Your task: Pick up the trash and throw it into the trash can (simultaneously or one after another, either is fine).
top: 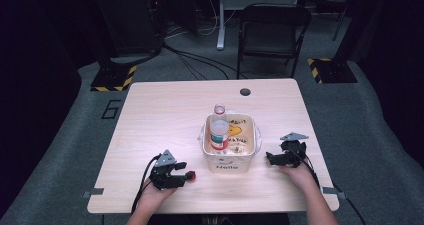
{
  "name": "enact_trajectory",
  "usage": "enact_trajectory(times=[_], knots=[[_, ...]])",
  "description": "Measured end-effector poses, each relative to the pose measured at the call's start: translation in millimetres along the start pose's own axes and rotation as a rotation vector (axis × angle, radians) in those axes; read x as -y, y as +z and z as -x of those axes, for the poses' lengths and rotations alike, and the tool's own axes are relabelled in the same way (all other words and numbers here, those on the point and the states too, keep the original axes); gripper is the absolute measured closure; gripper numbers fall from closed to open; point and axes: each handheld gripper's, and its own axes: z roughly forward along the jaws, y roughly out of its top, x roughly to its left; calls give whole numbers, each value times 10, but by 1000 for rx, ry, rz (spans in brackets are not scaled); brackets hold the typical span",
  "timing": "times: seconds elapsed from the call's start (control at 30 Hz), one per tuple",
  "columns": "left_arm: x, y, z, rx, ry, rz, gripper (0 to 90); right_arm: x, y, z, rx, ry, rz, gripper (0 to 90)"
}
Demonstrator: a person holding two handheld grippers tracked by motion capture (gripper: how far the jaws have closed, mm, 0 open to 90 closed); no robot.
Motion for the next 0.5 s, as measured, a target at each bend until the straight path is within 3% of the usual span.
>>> enact_trajectory(times=[0.5], knots=[[90, 143, -10, -12, 4, -33, 463, 0, 0, 0, 0, 0, -1, 0]])
